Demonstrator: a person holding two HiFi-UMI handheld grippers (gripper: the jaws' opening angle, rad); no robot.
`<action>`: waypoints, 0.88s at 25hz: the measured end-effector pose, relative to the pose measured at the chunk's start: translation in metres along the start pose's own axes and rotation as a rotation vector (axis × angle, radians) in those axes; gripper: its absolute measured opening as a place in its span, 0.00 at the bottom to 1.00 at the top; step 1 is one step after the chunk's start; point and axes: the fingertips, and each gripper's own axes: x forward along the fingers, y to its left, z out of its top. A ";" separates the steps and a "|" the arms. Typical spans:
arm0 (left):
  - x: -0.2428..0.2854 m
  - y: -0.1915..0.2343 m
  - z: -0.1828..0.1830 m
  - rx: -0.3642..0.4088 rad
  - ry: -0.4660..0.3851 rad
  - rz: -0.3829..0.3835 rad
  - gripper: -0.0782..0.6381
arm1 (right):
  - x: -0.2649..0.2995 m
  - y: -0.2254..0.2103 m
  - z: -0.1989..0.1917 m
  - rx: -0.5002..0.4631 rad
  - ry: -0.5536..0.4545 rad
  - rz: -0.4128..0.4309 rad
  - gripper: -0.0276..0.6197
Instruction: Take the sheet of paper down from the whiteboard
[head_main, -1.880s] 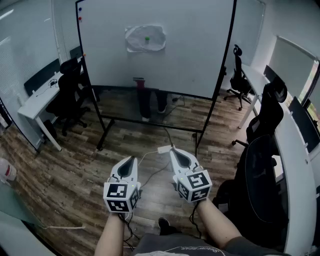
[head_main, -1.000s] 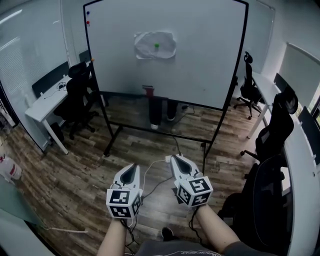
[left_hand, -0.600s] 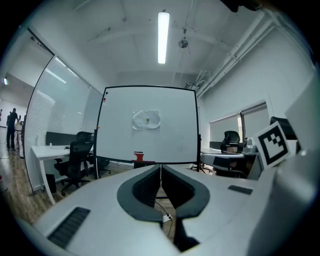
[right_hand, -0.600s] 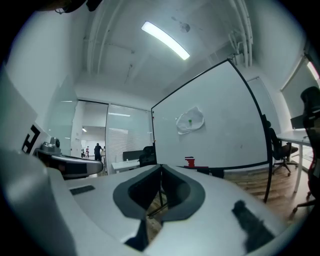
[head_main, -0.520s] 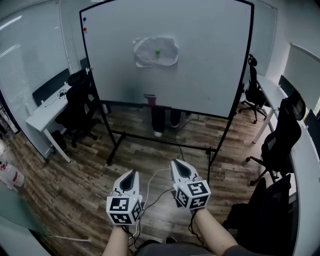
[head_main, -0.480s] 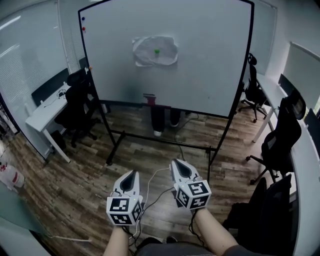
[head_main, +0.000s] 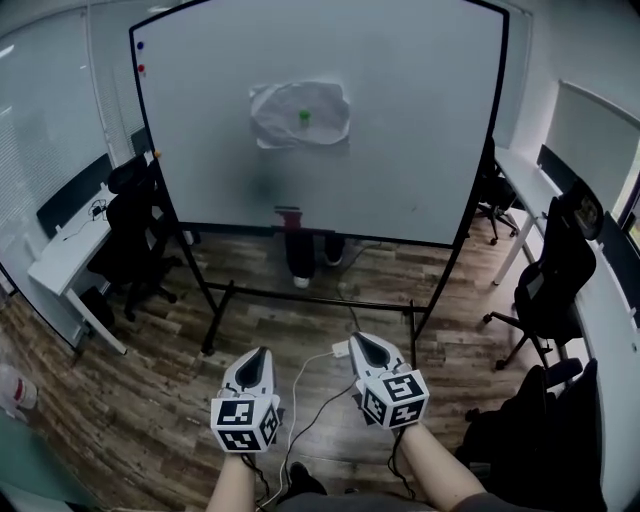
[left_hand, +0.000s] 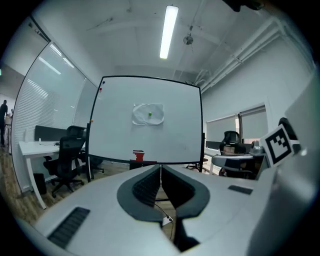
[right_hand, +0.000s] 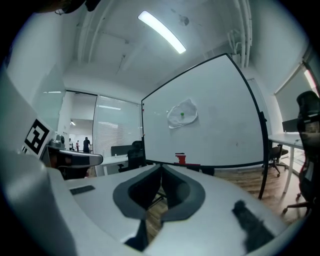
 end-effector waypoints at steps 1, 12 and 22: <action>0.007 0.007 0.005 0.002 -0.005 -0.010 0.14 | 0.008 0.000 0.004 -0.009 -0.004 -0.008 0.08; 0.070 0.063 0.028 0.025 -0.028 -0.114 0.14 | 0.083 -0.002 0.016 0.028 -0.022 -0.104 0.08; 0.116 0.084 0.038 0.023 -0.016 -0.157 0.14 | 0.127 -0.002 0.030 -0.008 -0.032 -0.101 0.08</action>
